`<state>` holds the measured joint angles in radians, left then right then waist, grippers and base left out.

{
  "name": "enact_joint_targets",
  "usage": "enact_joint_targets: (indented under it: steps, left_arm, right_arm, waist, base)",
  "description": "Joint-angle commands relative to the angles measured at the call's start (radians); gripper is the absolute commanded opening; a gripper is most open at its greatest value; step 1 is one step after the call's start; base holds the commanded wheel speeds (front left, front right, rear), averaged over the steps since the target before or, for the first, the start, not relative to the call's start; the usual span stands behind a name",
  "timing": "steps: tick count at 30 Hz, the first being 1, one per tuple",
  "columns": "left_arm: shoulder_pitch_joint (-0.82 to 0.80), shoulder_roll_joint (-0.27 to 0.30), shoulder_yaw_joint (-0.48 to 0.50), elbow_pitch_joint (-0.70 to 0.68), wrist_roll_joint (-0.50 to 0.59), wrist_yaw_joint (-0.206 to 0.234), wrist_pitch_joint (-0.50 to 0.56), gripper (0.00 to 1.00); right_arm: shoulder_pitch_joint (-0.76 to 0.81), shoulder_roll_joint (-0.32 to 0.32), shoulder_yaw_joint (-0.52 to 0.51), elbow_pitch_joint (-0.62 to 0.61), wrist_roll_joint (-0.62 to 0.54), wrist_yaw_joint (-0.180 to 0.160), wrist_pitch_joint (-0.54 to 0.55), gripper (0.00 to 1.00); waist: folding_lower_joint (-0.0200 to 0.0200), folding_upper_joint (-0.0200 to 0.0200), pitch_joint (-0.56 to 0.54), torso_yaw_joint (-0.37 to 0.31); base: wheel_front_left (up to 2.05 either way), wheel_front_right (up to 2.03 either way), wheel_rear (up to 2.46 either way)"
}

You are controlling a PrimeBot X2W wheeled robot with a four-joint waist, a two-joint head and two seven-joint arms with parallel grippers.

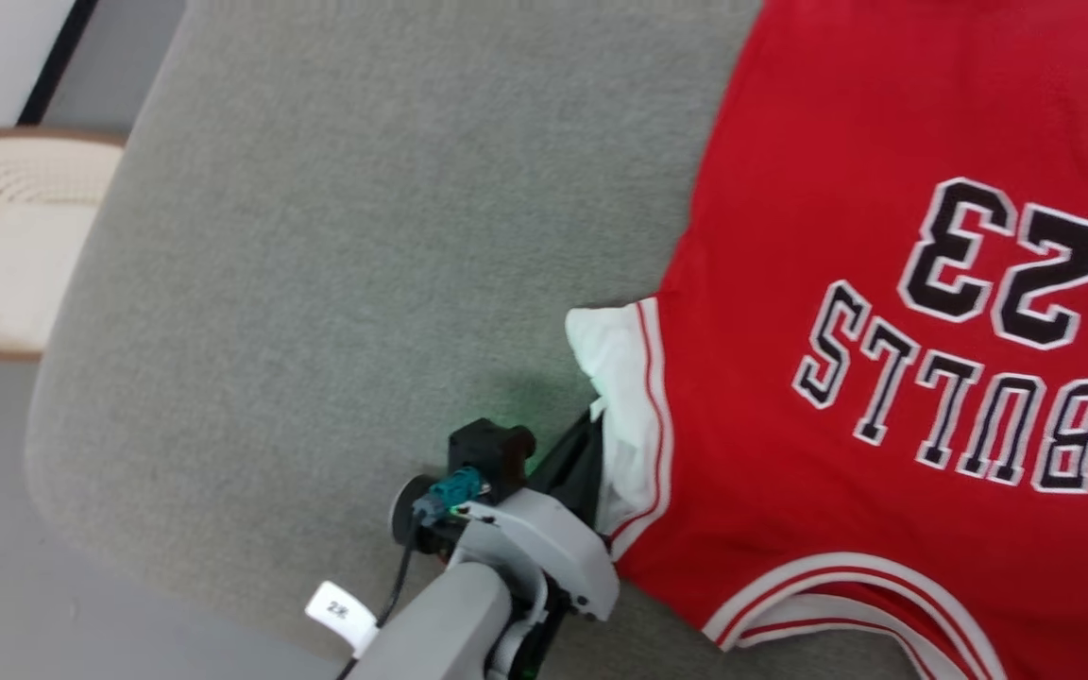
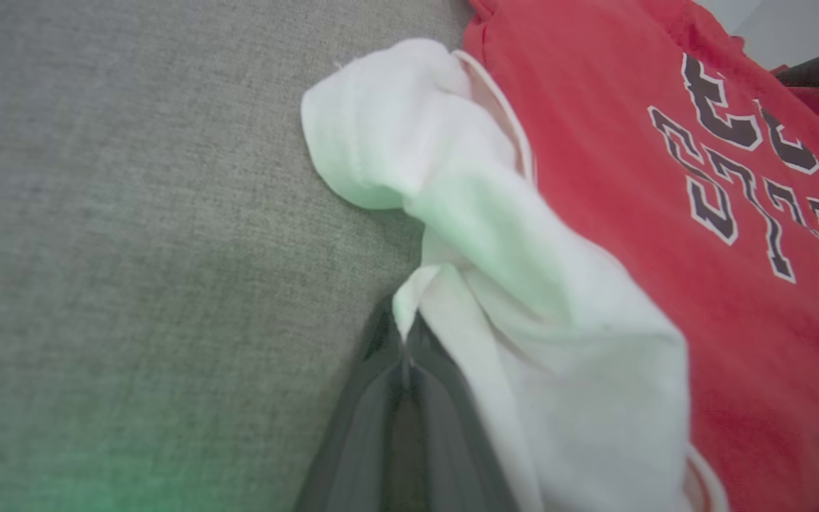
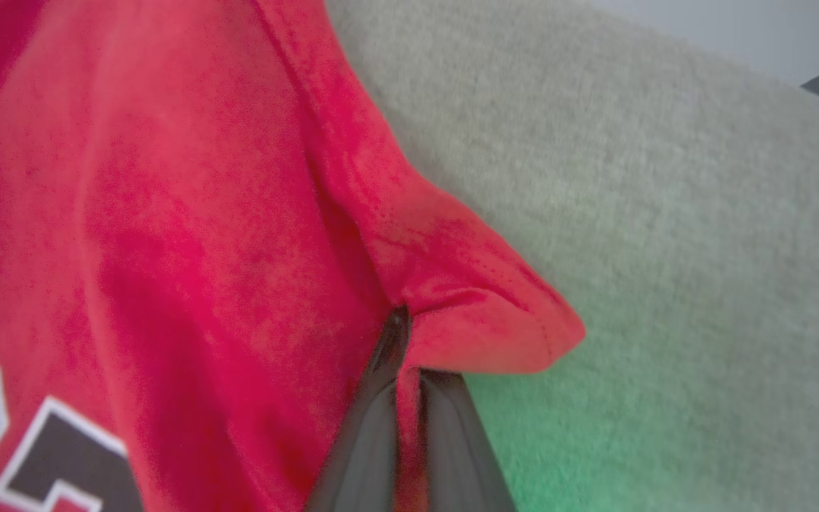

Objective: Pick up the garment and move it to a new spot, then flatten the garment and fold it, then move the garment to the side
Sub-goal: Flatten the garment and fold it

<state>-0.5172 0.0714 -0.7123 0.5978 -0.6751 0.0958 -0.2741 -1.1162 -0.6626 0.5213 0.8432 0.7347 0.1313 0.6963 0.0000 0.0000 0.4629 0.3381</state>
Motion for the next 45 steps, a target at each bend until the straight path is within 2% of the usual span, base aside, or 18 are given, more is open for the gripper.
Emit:
enact_joint_targets:
  steps: [1, 10, 12, 20, 28, 32, 35, 36, 37, 38, 39, 42, 45]
  left_arm:
    - [0.066, 0.092, 0.033, 0.113, -0.022, 0.040, 0.039, 0.00]
    - [0.125, 0.140, 0.061, 0.126, -0.048, 0.053, 0.037, 0.00]
    - [0.130, 0.144, 0.063, 0.124, -0.051, 0.054, 0.038, 0.00]
    - [0.160, 0.159, 0.066, 0.078, -0.064, 0.060, 0.046, 0.00]
    - [0.150, 0.175, 0.065, 0.020, -0.063, 0.074, 0.061, 0.00]
    - [0.141, 0.179, 0.057, 0.003, -0.057, 0.077, 0.075, 0.00]
    - [0.135, 0.179, 0.052, -0.004, -0.056, 0.081, 0.083, 0.00]
    - [0.133, 0.179, 0.051, -0.006, -0.056, 0.081, 0.085, 0.00]
    - [0.131, 0.180, 0.050, -0.008, -0.055, 0.081, 0.087, 0.00]
    - [0.130, 0.181, 0.049, -0.009, -0.055, 0.082, 0.089, 0.00]
    - [0.131, 0.181, 0.048, -0.011, -0.055, 0.082, 0.088, 0.00]
    - [0.138, 0.188, 0.049, -0.014, -0.058, 0.084, 0.088, 0.00]
    - [0.150, 0.198, 0.052, -0.018, -0.062, 0.090, 0.088, 0.00]
  right_arm:
    - [0.084, -0.021, 0.023, -0.003, 0.015, -0.001, 0.019, 0.00]
    - [0.343, -0.112, 0.027, -0.293, 0.168, -0.001, 0.031, 0.00]
    - [0.373, -0.121, 0.015, -0.318, 0.181, -0.001, 0.029, 0.00]
    - [0.676, -0.150, -0.109, -0.498, 0.241, -0.001, 0.022, 0.00]
    - [0.917, -0.090, -0.291, -0.602, 0.179, -0.001, 0.032, 0.00]
    - [0.945, -0.017, -0.347, -0.602, 0.122, -0.001, 0.047, 0.00]
    - [0.923, 0.042, -0.361, -0.549, 0.069, -0.001, 0.058, 0.00]
    - [0.915, 0.062, -0.365, -0.527, 0.056, -0.001, 0.063, 0.04]
    - [0.901, 0.079, -0.366, -0.510, 0.038, -0.002, 0.063, 0.43]
    - [0.886, 0.089, -0.367, -0.491, 0.022, -0.002, 0.060, 0.68]
    - [0.874, 0.096, -0.366, -0.475, 0.008, -0.003, 0.058, 0.99]
    - [0.839, 0.114, -0.382, -0.444, -0.018, -0.004, 0.049, 1.00]
    - [0.828, 0.105, -0.397, -0.457, -0.027, -0.004, 0.032, 1.00]
  waist:
    - [0.0000, 0.0000, -0.061, -0.062]
    - [0.0000, 0.0000, -0.163, -0.174]
    - [0.0000, 0.0000, -0.172, -0.185]
    - [0.0000, 0.0000, -0.211, -0.248]
    - [0.0000, 0.0000, -0.199, -0.282]
    - [0.0000, 0.0000, -0.188, -0.290]
    - [0.0000, 0.0000, -0.182, -0.291]
    - [0.0000, 0.0000, -0.181, -0.291]
    - [0.0000, 0.0000, -0.180, -0.292]
    - [0.0000, 0.0000, -0.180, -0.292]
    - [0.0000, 0.0000, -0.181, -0.292]
    - [0.0000, 0.0000, -0.190, -0.297]
    - [0.0000, 0.0000, -0.204, -0.306]
  base:
    - [0.00, 0.00, 0.00]
    - [0.00, 0.00, 0.00]
    - [0.00, 0.00, 0.00]
    - [0.00, 0.00, 0.00]
    - [0.00, 0.00, 0.00]
    - [0.00, 0.00, 0.00]
    - [0.00, 0.00, 0.00]
    - [0.00, 0.00, 0.00]
    - [0.00, 0.00, 0.00]
    - [0.00, 0.00, 0.00]
    - [0.00, 0.00, 0.00]
    - [0.00, 0.00, 0.00]
    - [0.00, 0.00, 0.00]
